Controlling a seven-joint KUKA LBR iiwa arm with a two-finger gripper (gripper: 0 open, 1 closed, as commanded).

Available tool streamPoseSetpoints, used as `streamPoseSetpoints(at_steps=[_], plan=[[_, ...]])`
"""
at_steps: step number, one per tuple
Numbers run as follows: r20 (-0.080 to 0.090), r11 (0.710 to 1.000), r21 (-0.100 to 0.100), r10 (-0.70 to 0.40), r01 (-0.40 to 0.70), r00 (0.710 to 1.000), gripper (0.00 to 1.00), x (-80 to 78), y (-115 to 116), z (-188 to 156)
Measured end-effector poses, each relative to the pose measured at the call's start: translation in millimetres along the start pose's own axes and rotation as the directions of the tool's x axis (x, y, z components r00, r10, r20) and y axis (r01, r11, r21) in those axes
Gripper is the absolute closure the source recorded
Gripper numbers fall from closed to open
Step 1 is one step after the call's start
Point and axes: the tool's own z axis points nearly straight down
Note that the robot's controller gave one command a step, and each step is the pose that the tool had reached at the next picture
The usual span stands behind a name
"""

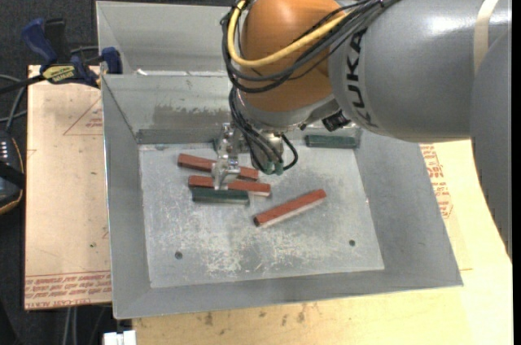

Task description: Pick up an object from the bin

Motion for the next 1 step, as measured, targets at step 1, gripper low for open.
streamPoseSetpoints(at_steps=[1], plan=[[-0.015,1.0,0.004,0.017,-0.016,1.0,1.0,-2.5,-7.7,7.9]])
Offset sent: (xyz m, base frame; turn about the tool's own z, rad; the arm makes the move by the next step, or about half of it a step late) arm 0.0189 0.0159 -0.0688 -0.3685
